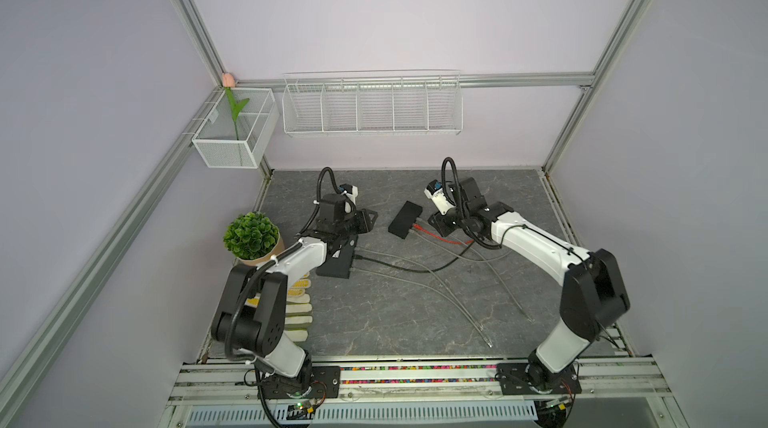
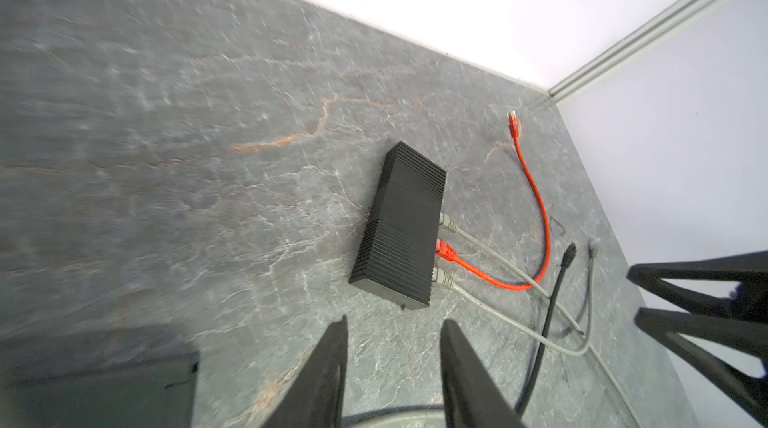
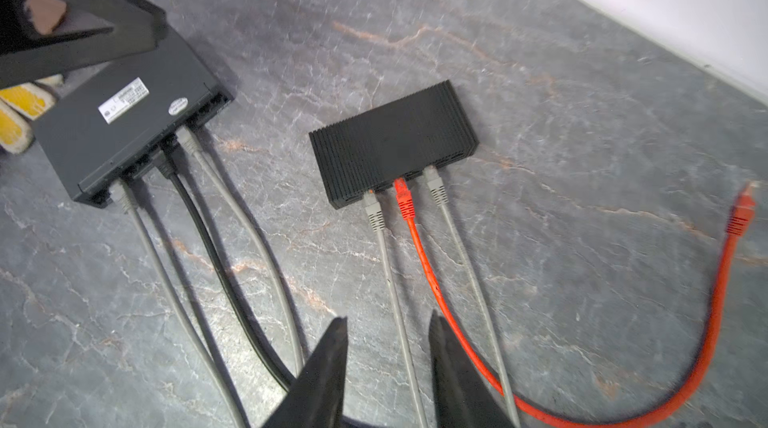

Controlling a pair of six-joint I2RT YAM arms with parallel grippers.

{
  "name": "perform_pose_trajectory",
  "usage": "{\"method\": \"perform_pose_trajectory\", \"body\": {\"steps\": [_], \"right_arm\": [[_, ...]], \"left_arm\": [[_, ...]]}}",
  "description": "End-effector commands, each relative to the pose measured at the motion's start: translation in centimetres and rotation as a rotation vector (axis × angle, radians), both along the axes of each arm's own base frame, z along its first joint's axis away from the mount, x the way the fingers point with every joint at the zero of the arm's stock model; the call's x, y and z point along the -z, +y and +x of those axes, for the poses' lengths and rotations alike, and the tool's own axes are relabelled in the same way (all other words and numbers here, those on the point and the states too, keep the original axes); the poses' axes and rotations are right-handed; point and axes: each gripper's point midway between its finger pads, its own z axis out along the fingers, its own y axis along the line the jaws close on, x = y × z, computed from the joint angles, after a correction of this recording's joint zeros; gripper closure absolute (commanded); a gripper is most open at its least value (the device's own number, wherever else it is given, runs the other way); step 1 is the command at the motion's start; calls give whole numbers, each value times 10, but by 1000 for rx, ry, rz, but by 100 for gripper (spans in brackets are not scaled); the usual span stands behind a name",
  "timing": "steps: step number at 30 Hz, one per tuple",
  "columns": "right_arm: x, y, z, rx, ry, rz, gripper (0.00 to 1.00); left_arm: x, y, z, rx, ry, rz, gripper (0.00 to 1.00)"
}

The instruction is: Insert the plug into the switch port

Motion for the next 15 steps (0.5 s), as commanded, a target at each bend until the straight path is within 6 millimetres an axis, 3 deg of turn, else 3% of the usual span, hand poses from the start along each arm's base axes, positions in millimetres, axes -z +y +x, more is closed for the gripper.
{"method": "perform_pose_trajectory", "body": {"steps": [1,7,15], "right_arm": [[-37,-22,-5,106,-133,64,61],[-77,-85,-48,309,-322,122,58],[-64,-190,-122,609,-476,69,45]], "left_arm": [[1,23,-20,-107,-15,141,61],[-36,43,-66,-198,-130,221,59],[-60,98,-109,-370,-222,266,56]]}}
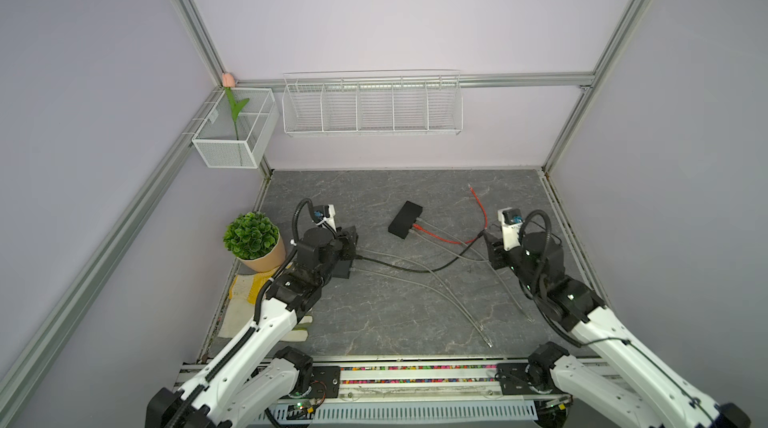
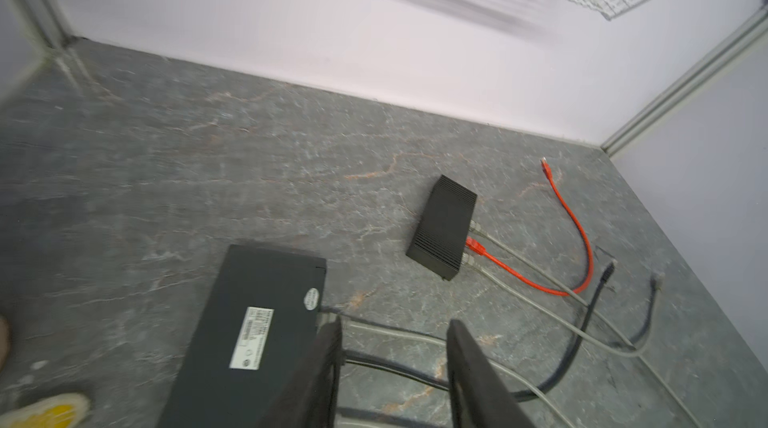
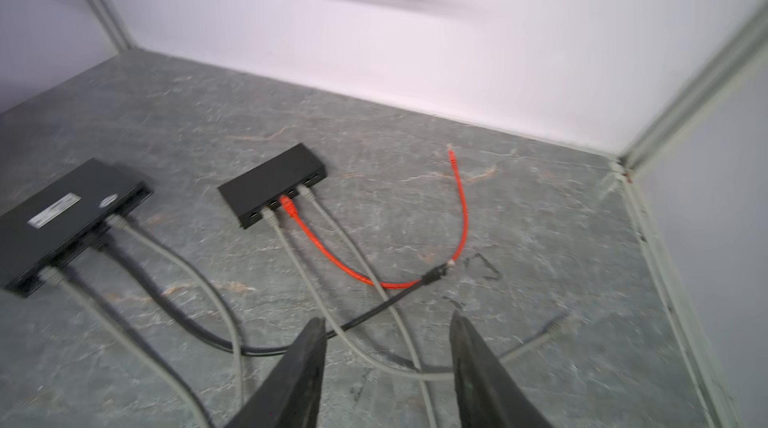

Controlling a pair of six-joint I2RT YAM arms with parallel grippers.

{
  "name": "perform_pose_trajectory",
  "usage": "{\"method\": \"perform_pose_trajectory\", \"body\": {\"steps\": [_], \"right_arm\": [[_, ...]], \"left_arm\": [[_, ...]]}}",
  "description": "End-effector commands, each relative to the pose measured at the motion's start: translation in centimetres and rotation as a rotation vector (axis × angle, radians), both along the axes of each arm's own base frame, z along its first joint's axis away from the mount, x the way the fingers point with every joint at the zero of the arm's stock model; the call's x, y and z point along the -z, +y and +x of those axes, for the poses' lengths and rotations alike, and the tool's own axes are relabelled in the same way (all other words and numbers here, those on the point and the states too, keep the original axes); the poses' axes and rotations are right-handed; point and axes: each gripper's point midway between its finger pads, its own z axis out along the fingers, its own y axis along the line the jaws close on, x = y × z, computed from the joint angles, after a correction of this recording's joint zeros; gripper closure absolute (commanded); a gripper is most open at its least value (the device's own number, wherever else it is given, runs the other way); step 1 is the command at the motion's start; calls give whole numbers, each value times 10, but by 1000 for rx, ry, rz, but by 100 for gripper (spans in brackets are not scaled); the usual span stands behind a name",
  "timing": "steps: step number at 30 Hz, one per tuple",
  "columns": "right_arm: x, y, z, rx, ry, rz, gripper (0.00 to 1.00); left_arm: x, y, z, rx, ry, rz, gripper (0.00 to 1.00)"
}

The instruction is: Insert the plug into the switch port

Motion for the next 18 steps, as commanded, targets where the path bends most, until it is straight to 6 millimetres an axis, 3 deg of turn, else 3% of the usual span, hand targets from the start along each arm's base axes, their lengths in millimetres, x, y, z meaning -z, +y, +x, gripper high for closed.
{"method": "perform_pose_trajectory", "body": {"steps": [1,8,10,12,18], "right_arm": [[16,-49,-20,204,-22,-16,44],[45,-102,-57,400,-56,-37,43],[51,-103,-59,394,-70,-37,38],[59,-96,-55,358,-83,-51,23],[79,-101,-49,406,-49,-91,16]], "left_arm": [[11,35,-13,-135,6,96,56],[6,67,-34,-231,-40,139,52],[9,78,-37,-278,-40,170,51],[12,87,-40,-319,-44,204,51],[27,102,-37,-388,-84,300,51]]}}
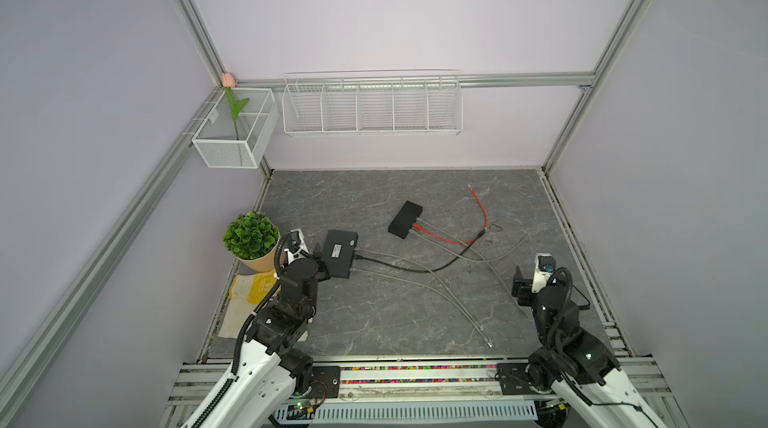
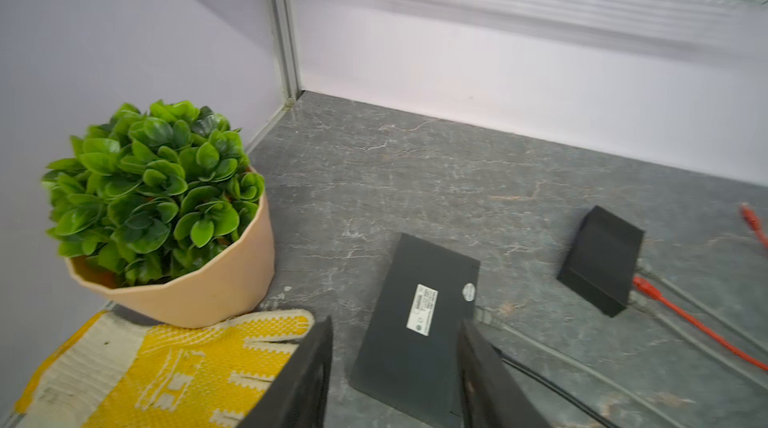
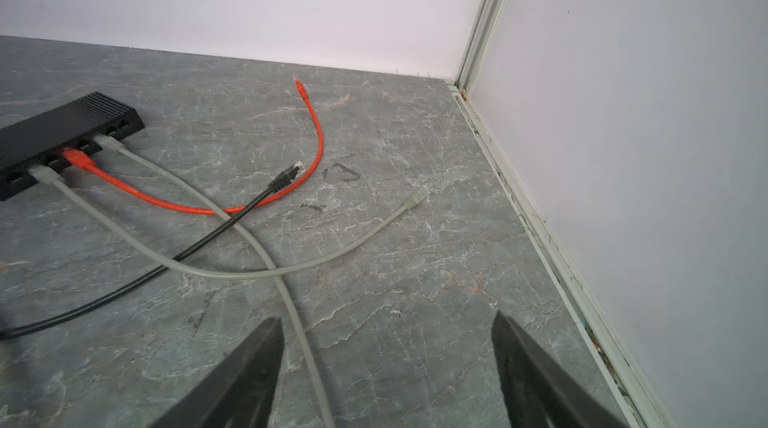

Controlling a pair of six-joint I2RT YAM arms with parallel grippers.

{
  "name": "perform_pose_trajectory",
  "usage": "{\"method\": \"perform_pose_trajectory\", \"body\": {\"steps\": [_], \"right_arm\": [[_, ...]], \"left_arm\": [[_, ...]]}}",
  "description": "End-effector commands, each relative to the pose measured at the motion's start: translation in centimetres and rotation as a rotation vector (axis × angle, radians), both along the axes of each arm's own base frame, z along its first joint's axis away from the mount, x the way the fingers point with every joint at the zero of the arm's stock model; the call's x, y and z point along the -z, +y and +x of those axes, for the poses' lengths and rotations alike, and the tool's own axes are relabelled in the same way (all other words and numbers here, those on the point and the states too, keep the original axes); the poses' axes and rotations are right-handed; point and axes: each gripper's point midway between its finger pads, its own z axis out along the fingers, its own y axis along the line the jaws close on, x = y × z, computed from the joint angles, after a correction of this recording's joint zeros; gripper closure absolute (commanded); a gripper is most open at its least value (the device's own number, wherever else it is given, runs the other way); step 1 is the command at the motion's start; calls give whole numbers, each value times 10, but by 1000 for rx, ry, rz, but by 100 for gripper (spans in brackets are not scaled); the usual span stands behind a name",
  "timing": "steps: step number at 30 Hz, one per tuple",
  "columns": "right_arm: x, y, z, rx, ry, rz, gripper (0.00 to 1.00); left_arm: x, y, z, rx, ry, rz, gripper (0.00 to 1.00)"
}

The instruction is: Insert the plug into the switch port

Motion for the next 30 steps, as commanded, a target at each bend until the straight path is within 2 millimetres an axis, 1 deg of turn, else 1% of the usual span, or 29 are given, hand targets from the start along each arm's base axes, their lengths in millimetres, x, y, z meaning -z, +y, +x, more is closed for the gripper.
{"method": "perform_pose_trajectory", "body": {"steps": [1,2,4,9,13,16,17,19,20,21,22,23,25,28,29,30], "right_arm": [[-4,-5,5,52,-32,0,16],[-4,-5,6,50,-30,0,16],[0,-2,9,39,-32,-2,16],[3,-1,13,42,-44,-13,16],[6,0,16,47,-28,-26,16],[9,-1,19,68,-5,-50,16],[9,-3,20,83,3,-60,16],[10,-5,25,108,19,-101,12],[13,-8,28,130,42,-140,10],[18,-10,30,134,79,-174,10],[21,-10,32,138,108,-175,10],[25,-6,33,117,141,-170,10],[26,-2,33,103,165,-159,11],[22,-3,28,90,134,-143,9],[22,-1,27,71,113,-128,4],[22,2,26,49,94,-111,11]], "left_arm": [[3,11,2,-54,-25,79,50],[6,16,3,-85,-28,100,50],[15,17,5,-94,-7,127,50],[16,16,7,-95,12,138,50],[16,22,-1,-111,20,145,50],[17,33,-9,-147,25,182,50],[19,37,-11,-163,29,185,50],[26,38,-12,-165,35,194,50],[31,39,-12,-172,49,200,50],[35,38,-12,-170,61,204,50],[38,37,-11,-166,70,209,50],[43,38,-11,-170,77,210,50],[50,38,-9,-176,85,218,50],[53,40,-9,-200,101,226,51],[56,41,-8,-206,99,235,50],[60,39,-5,-195,107,240,50]]}}
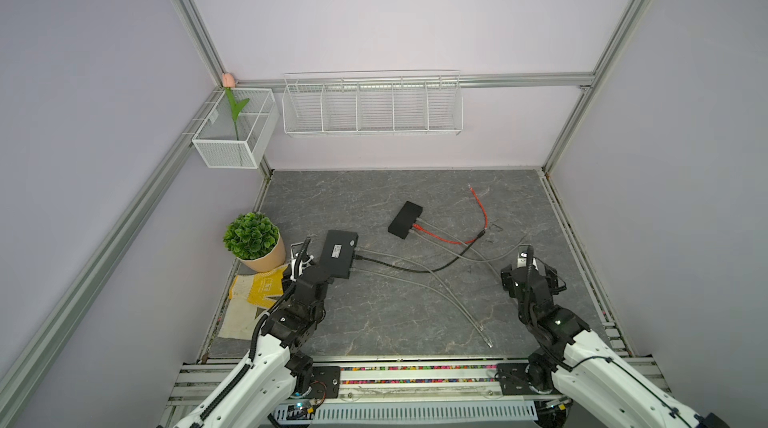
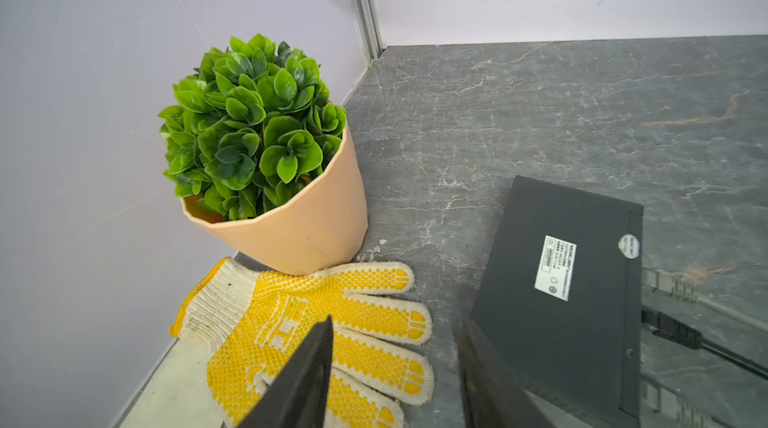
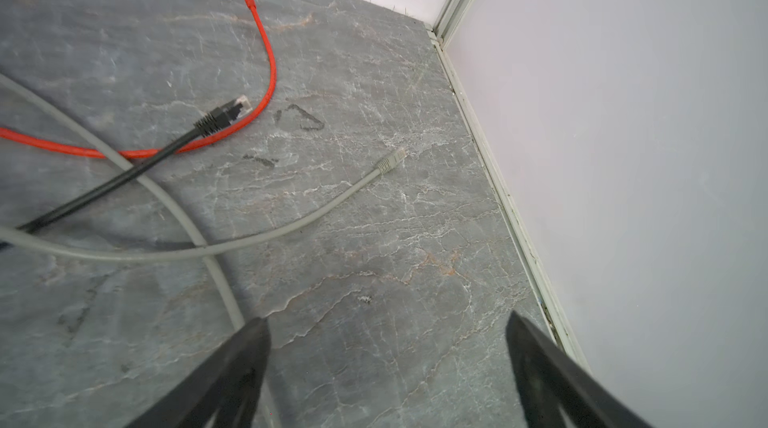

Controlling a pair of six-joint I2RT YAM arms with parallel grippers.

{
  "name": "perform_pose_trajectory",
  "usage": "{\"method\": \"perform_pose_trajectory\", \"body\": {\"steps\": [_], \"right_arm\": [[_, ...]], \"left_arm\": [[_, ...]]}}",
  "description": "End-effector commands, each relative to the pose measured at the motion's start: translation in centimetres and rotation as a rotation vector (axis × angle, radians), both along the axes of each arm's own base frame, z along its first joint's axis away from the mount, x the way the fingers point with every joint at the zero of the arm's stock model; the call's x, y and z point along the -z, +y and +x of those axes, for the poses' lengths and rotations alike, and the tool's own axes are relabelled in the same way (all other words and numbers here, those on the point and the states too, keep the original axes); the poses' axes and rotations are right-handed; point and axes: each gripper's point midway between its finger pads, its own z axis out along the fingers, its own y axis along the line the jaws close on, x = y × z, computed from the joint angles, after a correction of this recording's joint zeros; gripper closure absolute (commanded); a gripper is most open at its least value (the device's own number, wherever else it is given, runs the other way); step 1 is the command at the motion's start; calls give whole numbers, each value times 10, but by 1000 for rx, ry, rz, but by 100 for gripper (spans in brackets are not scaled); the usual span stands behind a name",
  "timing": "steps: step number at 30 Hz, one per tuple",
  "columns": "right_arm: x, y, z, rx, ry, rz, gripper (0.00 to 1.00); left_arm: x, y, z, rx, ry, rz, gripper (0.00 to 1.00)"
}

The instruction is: Insert the plug into the switch port

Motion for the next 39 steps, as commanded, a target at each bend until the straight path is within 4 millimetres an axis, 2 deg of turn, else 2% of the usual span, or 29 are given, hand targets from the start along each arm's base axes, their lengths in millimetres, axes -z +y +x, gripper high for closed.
{"method": "perform_pose_trajectory", "body": {"steps": [1,4,6,10,15,23,24,25,27,28,33,39], "right_arm": [[-4,4,-3,-37,-53,52,11],[-4,2,-6,-31,-82,65,12],[1,8,-2,-70,-84,57,12],[11,20,7,-116,-44,55,11],[23,26,19,-116,40,25,11],[25,17,21,-74,53,46,11],[23,15,20,-70,43,55,11],[23,14,19,-68,38,64,11],[22,12,18,-64,30,77,11],[22,11,17,-60,30,79,11],[27,16,12,-113,75,65,12],[26,14,14,-86,87,64,11]], "left_arm": [[4,0,4,-19,0,8,50],[16,-6,10,-9,68,33,49],[21,-10,14,4,101,42,47],[21,-11,15,13,106,40,46],[21,-10,15,6,104,48,46],[20,-8,15,-10,101,49,40],[19,-8,15,-11,98,49,38],[20,-8,15,-11,101,50,22],[19,-10,15,-8,100,56,5],[19,-11,15,-6,99,60,0],[17,-16,12,10,86,84,1],[21,-20,17,23,118,107,1]]}}
